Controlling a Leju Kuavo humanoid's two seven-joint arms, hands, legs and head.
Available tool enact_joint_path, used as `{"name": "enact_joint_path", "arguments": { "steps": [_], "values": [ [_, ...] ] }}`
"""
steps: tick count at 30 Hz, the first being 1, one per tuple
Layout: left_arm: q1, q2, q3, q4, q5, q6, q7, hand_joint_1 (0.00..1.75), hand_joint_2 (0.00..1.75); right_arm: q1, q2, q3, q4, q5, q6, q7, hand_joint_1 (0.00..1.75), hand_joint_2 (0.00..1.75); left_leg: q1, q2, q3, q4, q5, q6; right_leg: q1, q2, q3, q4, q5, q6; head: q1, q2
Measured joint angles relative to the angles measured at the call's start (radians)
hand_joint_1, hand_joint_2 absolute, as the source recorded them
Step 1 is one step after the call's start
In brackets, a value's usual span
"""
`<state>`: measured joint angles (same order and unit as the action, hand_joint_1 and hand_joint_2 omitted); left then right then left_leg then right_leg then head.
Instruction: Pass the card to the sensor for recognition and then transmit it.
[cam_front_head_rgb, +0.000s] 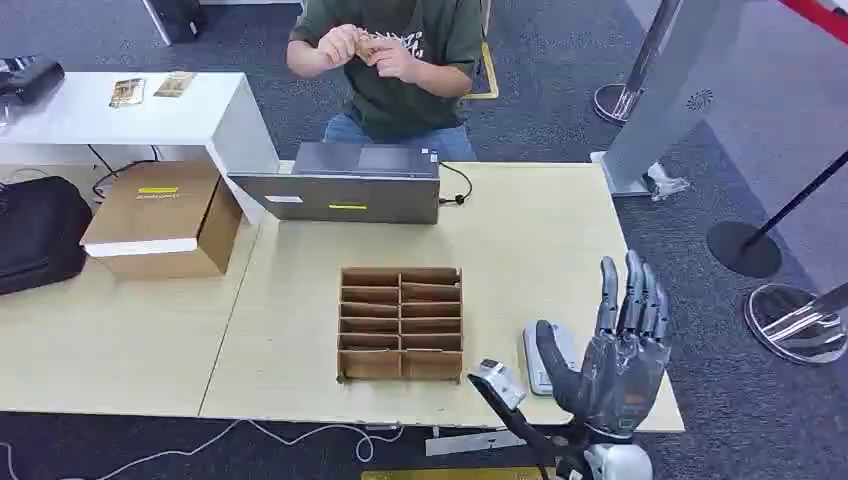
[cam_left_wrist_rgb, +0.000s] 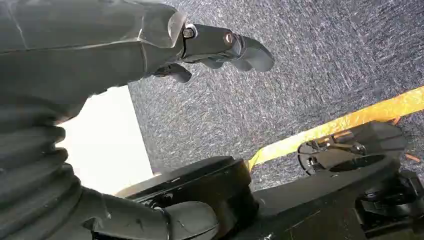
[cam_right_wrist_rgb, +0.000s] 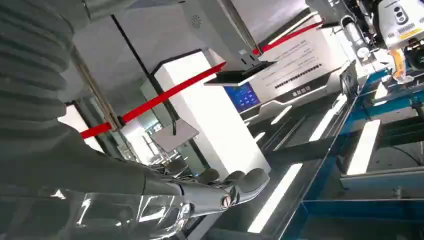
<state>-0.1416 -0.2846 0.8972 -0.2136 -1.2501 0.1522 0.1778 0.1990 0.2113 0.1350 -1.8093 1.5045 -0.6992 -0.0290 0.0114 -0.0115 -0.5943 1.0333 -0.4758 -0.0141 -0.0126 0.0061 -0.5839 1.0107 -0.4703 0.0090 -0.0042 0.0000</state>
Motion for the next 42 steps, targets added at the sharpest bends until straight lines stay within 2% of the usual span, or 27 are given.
{"name": "enact_joint_path", "arguments": {
  "steps": [15, 27, 37, 42],
  "values": [
    [0.0, 0.0, 0.0, 0.0, -0.007, 0.0, 0.0, 0.0, 1.75, -0.002, 0.0, 0.002, 0.0, 0.0, 0.0, 0.007, 0.0, 1.75, 0.0, 0.0, 0.0, 0.0, 0.0, 0.0, 0.0, 0.0, 0.0, 0.0, 0.0, 0.0, 0.0, 0.0],
    [-0.002, 0.0, 0.0, 0.0, -0.011, -0.002, 0.004, 0.0, 1.75, -0.047, -0.002, 0.055, 0.023, 0.0, 0.0, 0.05, 0.0, 1.75, 0.0, 0.0, 0.0, 0.0, 0.0, 0.0, 0.0, 0.0, 0.0, 0.0, 0.0, 0.0, 0.0, 0.0],
    [-0.009, -0.002, 0.0, 0.0, -0.027, -0.009, 0.021, 0.0, 1.75, -0.188, -0.018, 0.096, 0.104, -0.003, 0.0, 0.071, 0.0, 1.75, 0.0, 0.0, 0.0, 0.0, 0.0, 0.0, 0.0, 0.0, 0.0, 0.0, 0.0, 0.0, 0.0, 0.0],
    [-0.014, -0.002, 0.0, 0.0, -0.045, -0.015, 0.025, 0.0, 1.75, -0.313, -0.017, 0.104, 0.216, -0.045, 0.001, 0.038, 0.0, 1.75, 0.0, 0.0, 0.001, 0.0, 0.0, 0.0, 0.0, 0.0, 0.0, 0.0, 0.0, 0.0, 0.0, 0.0]
  ]
}}
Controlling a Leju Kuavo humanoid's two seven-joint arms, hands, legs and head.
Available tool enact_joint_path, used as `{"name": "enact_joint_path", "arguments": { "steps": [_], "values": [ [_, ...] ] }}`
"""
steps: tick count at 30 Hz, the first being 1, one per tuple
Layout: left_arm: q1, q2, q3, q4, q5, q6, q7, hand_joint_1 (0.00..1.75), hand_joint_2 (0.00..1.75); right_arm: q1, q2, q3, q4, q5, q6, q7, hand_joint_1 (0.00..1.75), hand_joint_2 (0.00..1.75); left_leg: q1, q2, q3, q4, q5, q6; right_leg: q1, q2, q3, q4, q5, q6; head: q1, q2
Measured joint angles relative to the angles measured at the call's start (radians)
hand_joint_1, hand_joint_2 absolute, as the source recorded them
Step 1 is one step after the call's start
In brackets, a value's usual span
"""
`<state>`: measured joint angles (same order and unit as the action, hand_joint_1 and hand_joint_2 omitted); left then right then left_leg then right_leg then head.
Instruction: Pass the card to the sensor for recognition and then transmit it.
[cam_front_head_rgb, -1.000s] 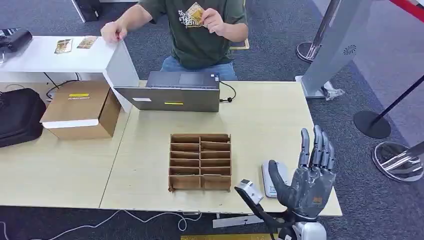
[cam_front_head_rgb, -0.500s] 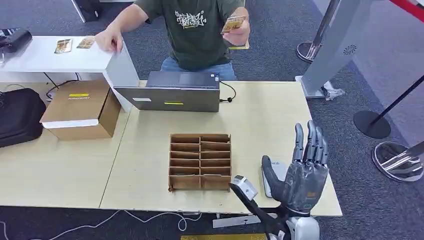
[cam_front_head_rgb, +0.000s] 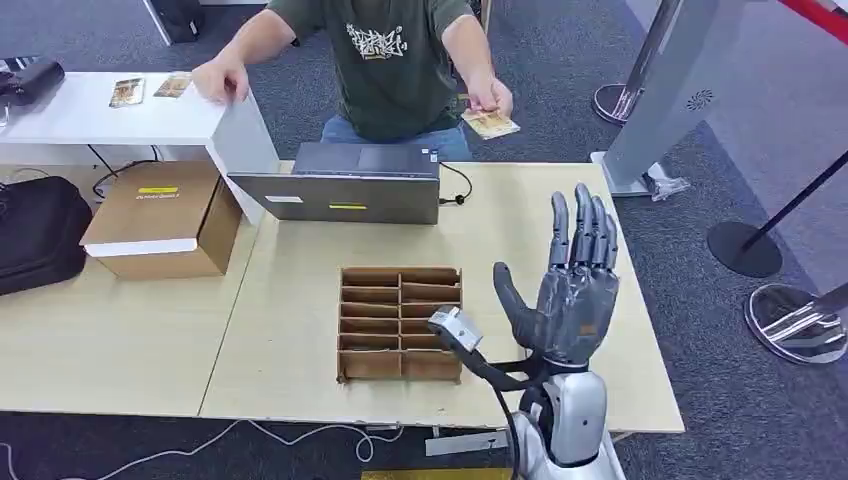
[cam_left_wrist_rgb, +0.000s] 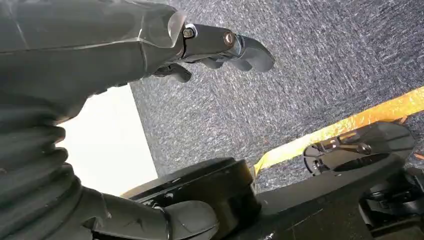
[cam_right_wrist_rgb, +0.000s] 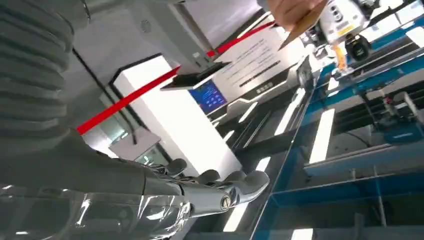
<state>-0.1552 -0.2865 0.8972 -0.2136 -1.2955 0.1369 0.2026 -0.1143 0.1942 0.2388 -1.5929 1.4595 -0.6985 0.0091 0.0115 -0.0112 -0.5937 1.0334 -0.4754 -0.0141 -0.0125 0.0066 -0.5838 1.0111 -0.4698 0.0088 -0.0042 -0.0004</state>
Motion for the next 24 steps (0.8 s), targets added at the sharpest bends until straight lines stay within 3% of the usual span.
{"name": "enact_joint_path", "arguments": {
  "steps": [7, 24],
  "values": [
    [-0.006, -0.004, -0.013, 0.0, -0.02, -0.011, 0.023, 0.0, 1.75, -0.19, 0.014, 0.0, 0.238, -0.066, 0.0, -0.023, 0.0, 1.75, 0.0, 0.0, 0.0, 0.0, 0.001, 0.0, 0.0, 0.0, 0.0, 0.0, 0.0, 0.0, 0.0, 0.0],
    [-0.02, -0.009, -0.068, 0.0, -0.054, -0.048, 0.072, 0.0, 1.75, -0.585, 0.089, 0.002, 0.755, -0.003, 0.021, -0.012, 0.0, 1.75, 0.0, 0.0, 0.0, 0.0, 0.001, -0.001, 0.0, 0.0, -0.001, 0.0, 0.0, 0.0, 0.0, 0.0]
  ]
}}
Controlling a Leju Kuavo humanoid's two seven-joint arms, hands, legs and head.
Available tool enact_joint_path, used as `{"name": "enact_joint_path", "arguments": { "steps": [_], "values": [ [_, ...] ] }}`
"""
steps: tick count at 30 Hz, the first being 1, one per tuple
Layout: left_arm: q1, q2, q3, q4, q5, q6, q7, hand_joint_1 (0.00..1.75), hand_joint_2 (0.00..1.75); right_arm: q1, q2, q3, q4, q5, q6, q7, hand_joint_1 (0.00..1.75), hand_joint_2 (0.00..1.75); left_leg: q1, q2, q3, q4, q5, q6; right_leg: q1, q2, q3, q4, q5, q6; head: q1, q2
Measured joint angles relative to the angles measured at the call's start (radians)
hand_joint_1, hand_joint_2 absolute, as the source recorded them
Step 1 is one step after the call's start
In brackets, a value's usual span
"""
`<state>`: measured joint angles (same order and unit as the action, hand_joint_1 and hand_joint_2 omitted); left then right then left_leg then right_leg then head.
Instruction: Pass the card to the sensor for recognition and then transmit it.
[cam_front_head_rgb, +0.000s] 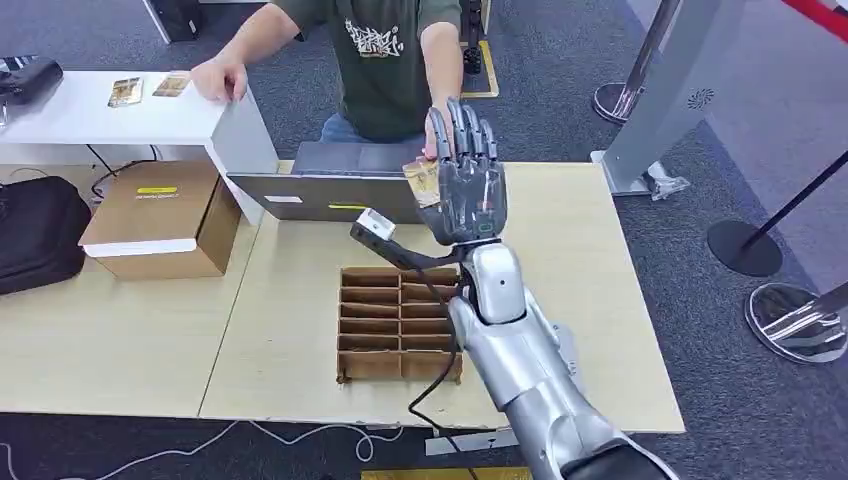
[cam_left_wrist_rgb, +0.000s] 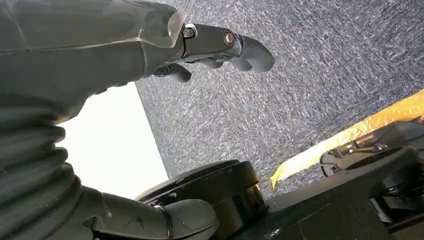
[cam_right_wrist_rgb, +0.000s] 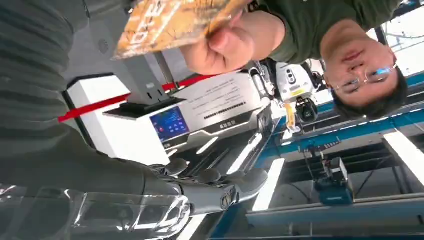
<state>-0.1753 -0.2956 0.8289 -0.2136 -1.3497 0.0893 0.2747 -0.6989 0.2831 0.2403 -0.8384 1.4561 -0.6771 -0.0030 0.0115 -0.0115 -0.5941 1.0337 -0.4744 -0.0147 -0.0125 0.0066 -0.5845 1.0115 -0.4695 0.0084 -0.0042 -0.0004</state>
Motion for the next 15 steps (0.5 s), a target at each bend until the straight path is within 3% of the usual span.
{"name": "enact_joint_path", "arguments": {
  "steps": [7, 15],
  "values": [
    [0.0, 0.002, -0.008, 0.0, 0.003, -0.005, 0.0, 0.0, 1.75, -0.091, 0.021, 0.001, 0.098, 0.026, -0.003, 0.005, 0.0, 1.75, 0.0, 0.0, 0.0, 0.0, 0.0, 0.0, 0.0, 0.0, 0.0, 0.0, 0.0, 0.0, 0.0, 0.0],
    [0.0, 0.004, -0.022, 0.0, -0.003, -0.012, -0.002, 0.0, 1.75, -0.109, 0.021, 0.005, 0.139, 0.037, -0.006, 0.016, 0.0, 1.75, 0.0, 0.0, 0.0, 0.0, 0.0, 0.0, 0.0, 0.0, 0.0, 0.0, 0.0, 0.0, 0.0, 0.0]
  ]
}}
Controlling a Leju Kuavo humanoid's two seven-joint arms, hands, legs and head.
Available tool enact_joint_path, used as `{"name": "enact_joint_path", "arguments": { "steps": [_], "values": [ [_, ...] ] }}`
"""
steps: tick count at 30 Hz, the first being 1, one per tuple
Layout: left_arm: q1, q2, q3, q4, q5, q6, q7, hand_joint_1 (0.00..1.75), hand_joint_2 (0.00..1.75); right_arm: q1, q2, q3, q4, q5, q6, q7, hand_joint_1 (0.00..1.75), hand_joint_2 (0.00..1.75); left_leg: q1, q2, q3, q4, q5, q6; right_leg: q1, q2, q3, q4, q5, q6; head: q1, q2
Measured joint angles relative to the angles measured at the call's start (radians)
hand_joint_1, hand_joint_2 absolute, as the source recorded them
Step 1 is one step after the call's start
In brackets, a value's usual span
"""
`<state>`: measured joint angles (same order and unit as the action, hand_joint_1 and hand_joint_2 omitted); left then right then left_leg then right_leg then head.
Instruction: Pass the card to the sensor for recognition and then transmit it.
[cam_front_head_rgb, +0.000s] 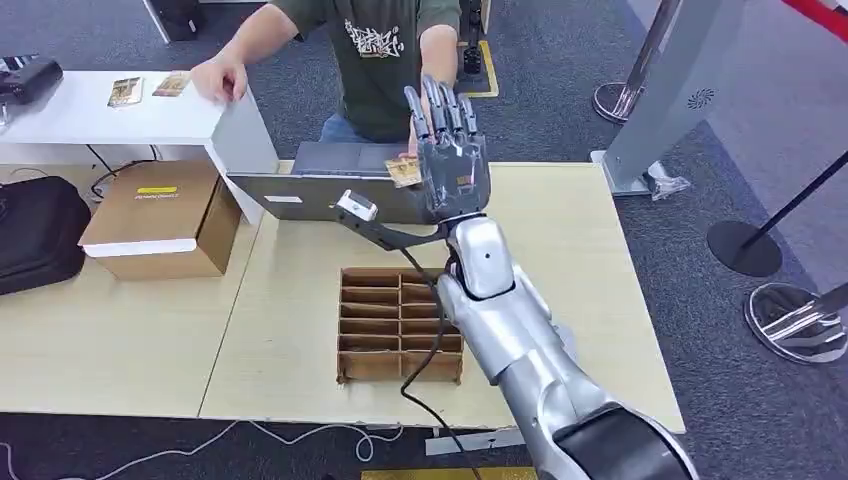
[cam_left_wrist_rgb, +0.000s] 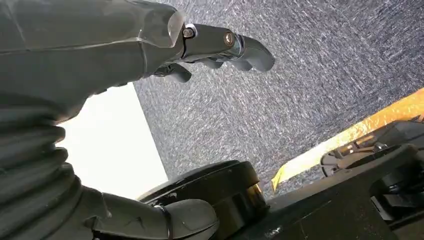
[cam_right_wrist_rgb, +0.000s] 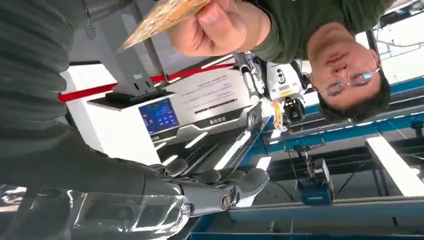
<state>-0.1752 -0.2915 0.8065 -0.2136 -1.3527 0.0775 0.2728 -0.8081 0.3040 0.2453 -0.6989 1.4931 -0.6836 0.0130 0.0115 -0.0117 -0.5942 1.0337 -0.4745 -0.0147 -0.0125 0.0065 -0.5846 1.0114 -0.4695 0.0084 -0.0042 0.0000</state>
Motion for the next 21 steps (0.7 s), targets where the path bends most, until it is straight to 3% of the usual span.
{"name": "enact_joint_path", "arguments": {
  "steps": [19, 20, 21],
  "values": [
    [-0.004, 0.008, -0.028, 0.0, 0.003, -0.023, 0.015, 0.0, 1.75, 0.009, -0.004, 0.0, -0.035, 0.007, 0.021, 0.021, 0.0, 1.75, 0.0, 0.0, 0.0, 0.0, 0.0, 0.0, 0.0, 0.0, -0.001, 0.0, 0.0, 0.0, 0.0, 0.0],
    [-0.004, 0.008, -0.028, 0.0, 0.004, -0.023, 0.016, 0.0, 1.75, 0.01, -0.004, 0.0, -0.036, 0.007, 0.024, 0.021, 0.03, 1.75, 0.0, 0.0, 0.0, 0.0, 0.0, 0.0, 0.0, 0.0, -0.001, 0.0, 0.0, 0.0, 0.0, 0.0],
    [-0.004, 0.008, -0.028, 0.0, 0.007, -0.023, 0.018, 0.0, 1.75, 0.01, -0.004, 0.0, -0.036, 0.006, 0.028, 0.021, 0.31, 1.75, 0.0, 0.0, 0.0, 0.0, 0.0, 0.0, 0.0, 0.0, -0.001, 0.0, 0.0, 0.0, 0.0, 0.0]
  ]
}}
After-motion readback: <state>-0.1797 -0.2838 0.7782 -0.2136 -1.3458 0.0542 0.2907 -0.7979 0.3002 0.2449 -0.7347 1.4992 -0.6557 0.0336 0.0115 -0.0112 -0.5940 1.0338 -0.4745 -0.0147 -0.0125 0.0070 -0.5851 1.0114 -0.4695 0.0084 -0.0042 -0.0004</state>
